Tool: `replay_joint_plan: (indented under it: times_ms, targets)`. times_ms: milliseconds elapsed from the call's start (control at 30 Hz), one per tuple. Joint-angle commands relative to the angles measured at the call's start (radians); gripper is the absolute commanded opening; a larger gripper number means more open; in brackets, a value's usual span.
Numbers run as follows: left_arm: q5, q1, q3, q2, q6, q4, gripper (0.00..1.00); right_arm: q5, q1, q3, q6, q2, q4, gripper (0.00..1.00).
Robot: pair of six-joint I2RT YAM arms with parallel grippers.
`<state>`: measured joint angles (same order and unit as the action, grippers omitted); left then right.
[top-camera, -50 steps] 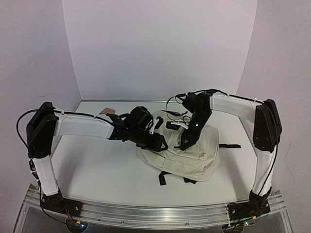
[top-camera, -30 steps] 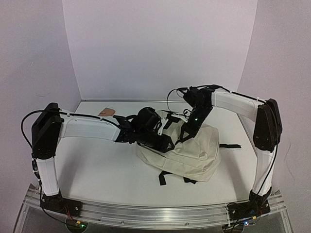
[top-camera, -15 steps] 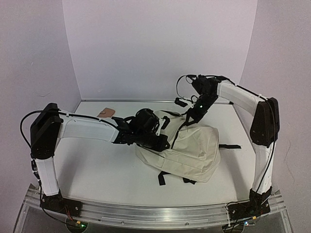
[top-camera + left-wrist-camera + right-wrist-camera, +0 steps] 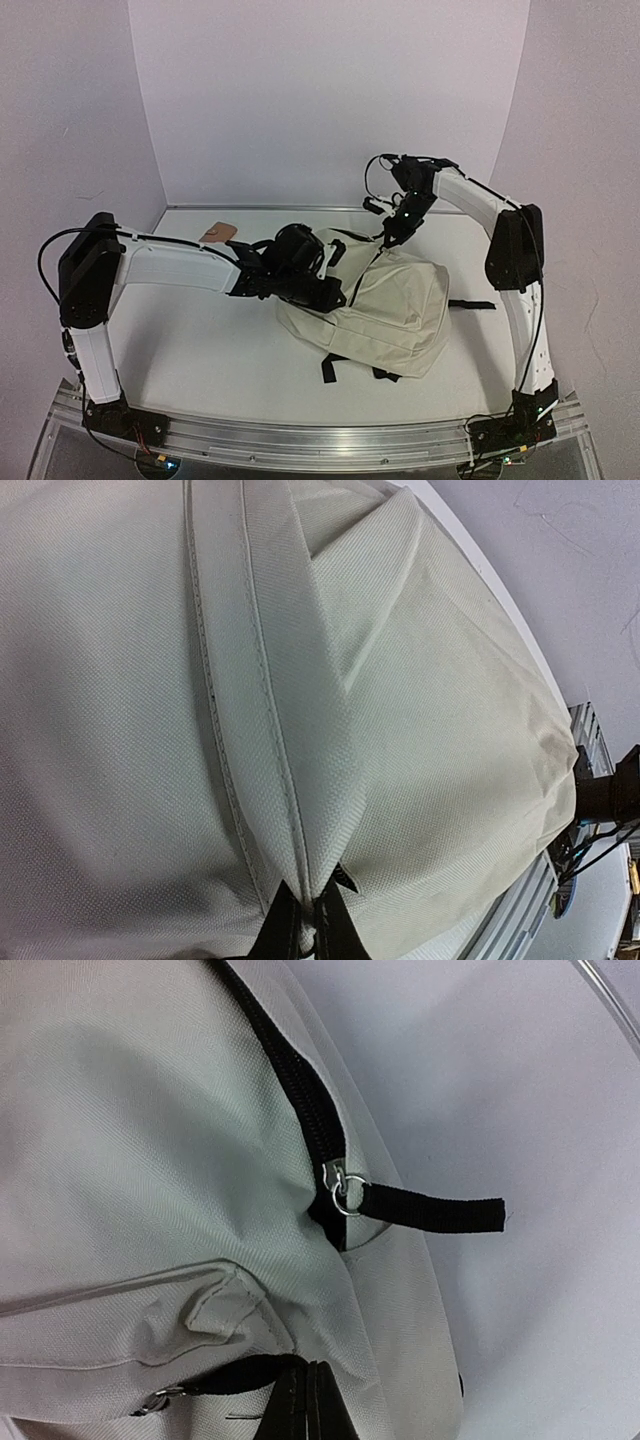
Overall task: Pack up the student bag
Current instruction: Unzip the student bag at the center of the board.
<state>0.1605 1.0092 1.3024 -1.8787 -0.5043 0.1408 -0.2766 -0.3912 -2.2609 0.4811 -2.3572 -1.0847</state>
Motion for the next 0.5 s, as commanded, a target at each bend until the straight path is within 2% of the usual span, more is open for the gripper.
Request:
replay_joint_plan:
  times_ms: [0, 200, 400, 467]
  targets:
    - [0.053, 0.042, 0.098, -0.020, 0.068, 0.159, 0.00, 0.083, 0.042, -0.096, -0.044, -0.025, 0.108, 0.00]
    - [0.087, 0.077, 0.332, -0.163, 0.153, 0.240, 0.00, -0.062, -0.011, -0.100, -0.101, 0.008, 0.111, 0.00]
    - [0.096, 0.077, 0.422, -0.185, 0.200, 0.253, 0.00, -0.136, -0.096, -0.104, -0.142, 0.051, 0.120, 0.00]
    - [0.088, 0.077, 0.421, -0.166, 0.204, 0.261, 0.05, -0.141, -0.104, -0.101, -0.152, 0.066, 0.119, 0.00]
